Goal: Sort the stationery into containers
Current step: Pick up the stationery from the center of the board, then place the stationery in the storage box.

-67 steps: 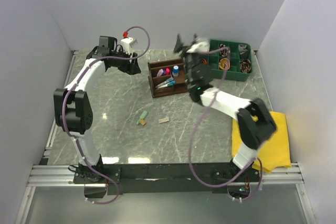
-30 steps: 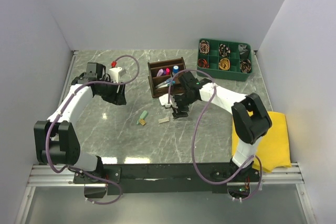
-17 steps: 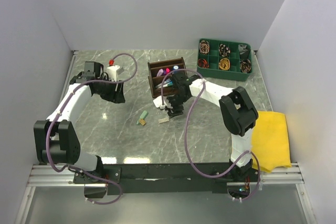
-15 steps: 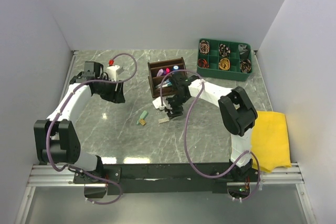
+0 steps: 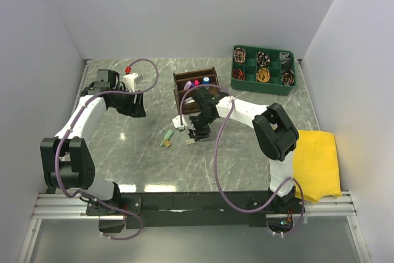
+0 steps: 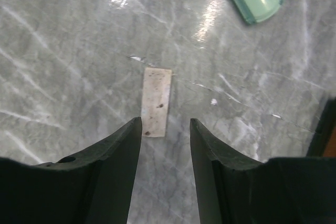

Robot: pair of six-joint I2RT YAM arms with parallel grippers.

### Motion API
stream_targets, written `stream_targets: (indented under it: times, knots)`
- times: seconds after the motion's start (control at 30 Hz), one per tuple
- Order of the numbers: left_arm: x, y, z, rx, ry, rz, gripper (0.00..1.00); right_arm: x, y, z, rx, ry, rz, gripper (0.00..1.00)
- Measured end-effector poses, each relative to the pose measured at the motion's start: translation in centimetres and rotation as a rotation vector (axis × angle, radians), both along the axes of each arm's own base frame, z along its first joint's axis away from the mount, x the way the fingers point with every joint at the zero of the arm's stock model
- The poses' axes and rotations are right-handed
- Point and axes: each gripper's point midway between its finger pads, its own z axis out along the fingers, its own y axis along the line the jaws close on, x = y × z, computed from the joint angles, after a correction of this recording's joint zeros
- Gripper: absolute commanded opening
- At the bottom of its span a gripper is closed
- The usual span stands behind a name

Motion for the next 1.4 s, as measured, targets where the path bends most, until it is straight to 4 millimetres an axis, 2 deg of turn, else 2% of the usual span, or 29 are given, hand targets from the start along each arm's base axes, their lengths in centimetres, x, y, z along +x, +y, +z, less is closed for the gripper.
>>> stream_targets:
  times: [0.3, 0.5, 0.6, 0.7, 0.77, 0.9, 0.97, 1.1, 1.2, 1.3, 1.4]
  knots:
    - [0.1, 0.0, 0.0, -0.003, -0.001, 0.001, 0.63, -0.3, -0.5, -1.2, -0.025, -0.001, -0.015, 0.50]
    - [0.4, -0.1, 0.0, -0.008, -0.005, 0.000, 0.63, -0.4, -0.5, -1.5, -0.038, -0.002, -0.031, 0.47]
    - [0.4, -0.1, 0.0, -0.009, -0.006, 0.000, 0.63, -0.6, -0.6, -1.8, -0.047, -0.004, -0.032, 0.42]
    - [0.4, -0.1, 0.1, -0.009, -0.008, 0.000, 0.63, -0.7, -0.5, -1.9, -0.056, -0.008, -0.029, 0.32]
    - [0.5, -0.1, 0.1, -0.009, -0.010, -0.001, 0.63, -0.8, -0.4, -1.9, -0.059, -0.013, -0.028, 0.20]
    - [0.5, -0.1, 0.1, -0.009, -0.012, -0.001, 0.63, -0.7, -0.4, -1.8, -0.059, -0.009, -0.047, 0.09]
    - [0.9, -0.2, 0.4, -0.010, -0.018, -0.002, 0.63, -0.5, -0.5, -1.6, -0.059, 0.007, -0.086, 0.00]
    - [2.7, -0.6, 1.6, -0.029, -0.049, -0.015, 0.63, 0.9, -0.2, 0.4, -0.030, 0.058, -0.249, 0.00]
    - [5.2, -1.0, 2.4, -0.050, -0.083, -0.028, 0.63, 4.4, -0.2, 4.2, 0.053, 0.094, -0.494, 0.00]
    - [8.6, -1.3, 2.8, -0.067, -0.118, -0.040, 0.63, 7.5, -1.5, 7.8, 0.142, 0.090, -0.716, 0.00]
    - [11.7, -1.6, 2.9, -0.080, -0.152, -0.045, 0.63, 7.7, -3.6, 9.1, 0.174, 0.080, -0.871, 0.00]
